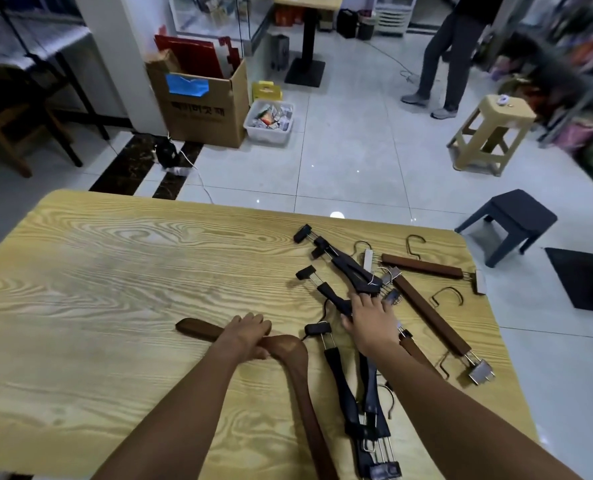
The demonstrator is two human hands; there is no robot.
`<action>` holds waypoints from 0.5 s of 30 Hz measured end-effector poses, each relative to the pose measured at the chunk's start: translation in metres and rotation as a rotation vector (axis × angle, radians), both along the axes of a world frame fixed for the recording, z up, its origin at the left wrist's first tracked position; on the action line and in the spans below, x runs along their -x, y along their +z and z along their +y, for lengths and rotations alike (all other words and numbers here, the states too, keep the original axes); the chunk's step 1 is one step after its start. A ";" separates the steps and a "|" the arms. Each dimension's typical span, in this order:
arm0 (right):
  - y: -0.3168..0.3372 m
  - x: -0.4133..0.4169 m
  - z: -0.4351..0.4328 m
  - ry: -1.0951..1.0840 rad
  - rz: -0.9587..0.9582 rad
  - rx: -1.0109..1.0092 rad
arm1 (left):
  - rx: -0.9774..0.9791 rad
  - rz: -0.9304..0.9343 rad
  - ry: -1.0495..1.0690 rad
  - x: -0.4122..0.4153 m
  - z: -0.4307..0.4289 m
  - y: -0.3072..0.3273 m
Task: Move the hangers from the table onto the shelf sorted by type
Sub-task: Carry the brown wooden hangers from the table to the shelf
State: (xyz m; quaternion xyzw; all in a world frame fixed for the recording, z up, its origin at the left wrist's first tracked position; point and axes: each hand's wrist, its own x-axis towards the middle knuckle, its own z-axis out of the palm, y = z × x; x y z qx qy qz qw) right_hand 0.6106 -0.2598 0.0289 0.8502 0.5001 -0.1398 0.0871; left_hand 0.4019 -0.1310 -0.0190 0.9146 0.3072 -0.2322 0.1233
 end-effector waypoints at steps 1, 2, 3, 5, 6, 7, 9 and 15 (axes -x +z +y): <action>0.000 0.001 0.001 -0.001 0.005 0.001 | 0.006 0.018 -0.006 0.000 0.001 0.000; 0.001 0.002 0.002 0.001 0.006 0.002 | 0.012 0.036 -0.009 0.000 0.002 -0.002; 0.000 0.003 0.003 0.003 0.007 0.004 | 0.015 0.052 -0.013 0.000 0.001 -0.003; 0.000 0.004 0.003 0.005 0.008 0.007 | 0.014 0.071 -0.027 0.002 0.000 -0.004; -0.001 0.004 0.003 0.005 0.009 0.007 | 0.019 0.072 -0.034 0.003 -0.001 -0.004; -0.001 0.004 0.003 0.004 0.010 0.007 | 0.030 0.067 -0.037 0.005 -0.001 -0.003; -0.001 0.005 0.004 0.002 0.010 -0.001 | 0.073 0.042 -0.023 0.010 -0.002 0.000; 0.002 0.010 0.004 0.002 0.004 -0.038 | 0.144 0.001 0.037 0.028 -0.004 0.010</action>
